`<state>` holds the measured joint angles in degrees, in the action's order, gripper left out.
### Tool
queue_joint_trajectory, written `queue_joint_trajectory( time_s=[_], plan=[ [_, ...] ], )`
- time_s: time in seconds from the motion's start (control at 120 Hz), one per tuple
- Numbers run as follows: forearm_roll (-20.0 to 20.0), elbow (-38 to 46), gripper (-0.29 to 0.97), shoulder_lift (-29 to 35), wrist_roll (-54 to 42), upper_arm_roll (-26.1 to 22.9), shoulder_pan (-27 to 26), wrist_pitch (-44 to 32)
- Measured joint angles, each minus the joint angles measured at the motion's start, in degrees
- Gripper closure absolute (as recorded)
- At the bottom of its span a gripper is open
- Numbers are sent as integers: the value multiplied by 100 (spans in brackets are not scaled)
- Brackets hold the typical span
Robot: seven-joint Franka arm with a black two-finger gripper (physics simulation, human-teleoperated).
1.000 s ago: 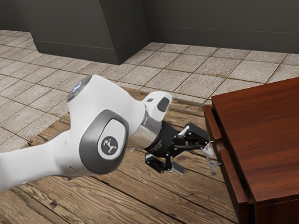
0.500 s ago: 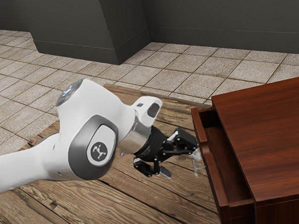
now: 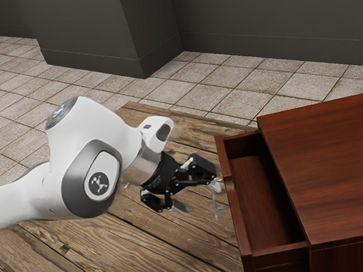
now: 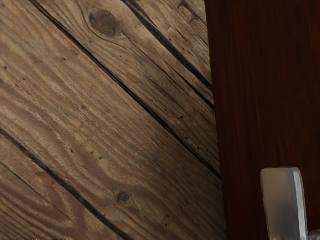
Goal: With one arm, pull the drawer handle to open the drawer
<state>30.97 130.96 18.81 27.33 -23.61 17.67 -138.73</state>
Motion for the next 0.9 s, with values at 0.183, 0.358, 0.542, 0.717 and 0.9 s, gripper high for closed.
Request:
queue_joint_trajectory(
  time_s=[0.183, 0.358, 0.542, 0.717, 0.9],
  plan=[
    [-60, 205, 1, 203, -1, 383, -292, 22],
    [-126, 359, 1, 346, 0, 749, -594, 31],
    [-247, 497, 1, 460, -1, 1020, -773, 36],
    [-425, 606, 1, 540, 19, 1250, -948, 47],
    [-439, 770, 1, 764, 31, 1423, -1022, 86]
  ],
)
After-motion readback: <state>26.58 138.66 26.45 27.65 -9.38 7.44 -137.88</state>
